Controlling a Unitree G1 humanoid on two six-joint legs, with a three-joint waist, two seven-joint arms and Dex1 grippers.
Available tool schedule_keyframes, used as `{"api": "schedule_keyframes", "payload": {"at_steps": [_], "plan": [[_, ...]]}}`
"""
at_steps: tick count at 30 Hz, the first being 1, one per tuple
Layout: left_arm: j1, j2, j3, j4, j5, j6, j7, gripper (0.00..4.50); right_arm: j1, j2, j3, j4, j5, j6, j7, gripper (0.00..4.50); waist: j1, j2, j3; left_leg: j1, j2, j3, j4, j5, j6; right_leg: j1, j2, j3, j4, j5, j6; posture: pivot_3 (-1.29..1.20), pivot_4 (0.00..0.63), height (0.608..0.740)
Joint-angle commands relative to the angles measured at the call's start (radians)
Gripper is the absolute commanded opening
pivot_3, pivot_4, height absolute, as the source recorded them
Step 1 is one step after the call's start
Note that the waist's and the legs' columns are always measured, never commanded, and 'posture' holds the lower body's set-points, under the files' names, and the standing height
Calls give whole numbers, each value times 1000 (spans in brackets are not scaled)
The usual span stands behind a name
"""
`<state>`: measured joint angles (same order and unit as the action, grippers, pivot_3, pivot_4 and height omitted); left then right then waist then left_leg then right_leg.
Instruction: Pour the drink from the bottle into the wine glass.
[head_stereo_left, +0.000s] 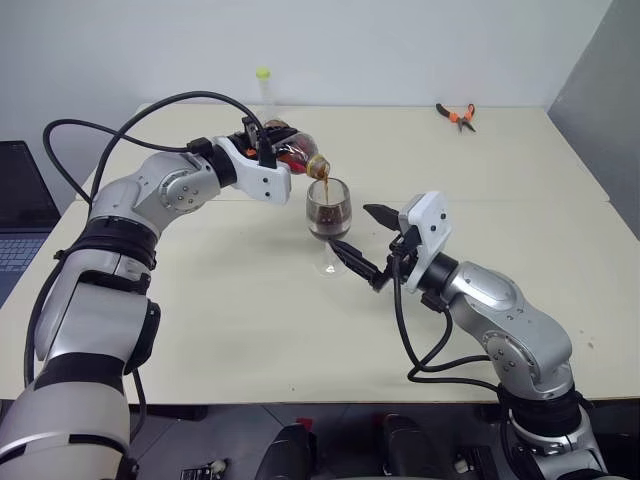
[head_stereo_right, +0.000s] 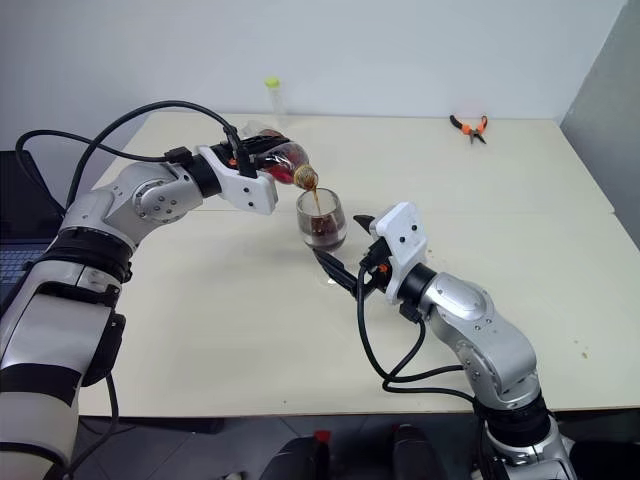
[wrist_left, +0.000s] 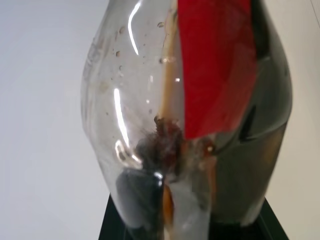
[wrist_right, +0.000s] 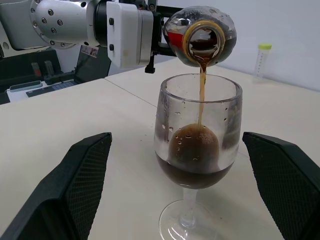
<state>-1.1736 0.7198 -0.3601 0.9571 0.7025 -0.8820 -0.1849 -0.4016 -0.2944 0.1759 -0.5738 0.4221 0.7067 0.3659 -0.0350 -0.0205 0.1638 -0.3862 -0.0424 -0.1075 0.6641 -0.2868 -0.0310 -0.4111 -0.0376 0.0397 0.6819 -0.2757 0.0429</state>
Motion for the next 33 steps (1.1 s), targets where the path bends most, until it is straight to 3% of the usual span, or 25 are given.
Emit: {"api": "schedule_keyframes", "payload": {"at_steps": [1, 33], "plan": [[-47, 21, 2, -7, 0, -11, 28, 739, 1, 7, -21, -45, 16, -8, 1, 4500, 0, 0, 0, 0, 0, 0, 0, 0, 0, 0, 0, 0, 0, 0, 0, 0, 150, 740], [-61, 25, -19, 28, 29, -24, 71, 739, 4, 12, -18, -39, 15, -8, 4, 4500, 0, 0, 0, 0, 0, 0, 0, 0, 0, 0, 0, 0, 0, 0, 0, 0, 150, 740]]}}
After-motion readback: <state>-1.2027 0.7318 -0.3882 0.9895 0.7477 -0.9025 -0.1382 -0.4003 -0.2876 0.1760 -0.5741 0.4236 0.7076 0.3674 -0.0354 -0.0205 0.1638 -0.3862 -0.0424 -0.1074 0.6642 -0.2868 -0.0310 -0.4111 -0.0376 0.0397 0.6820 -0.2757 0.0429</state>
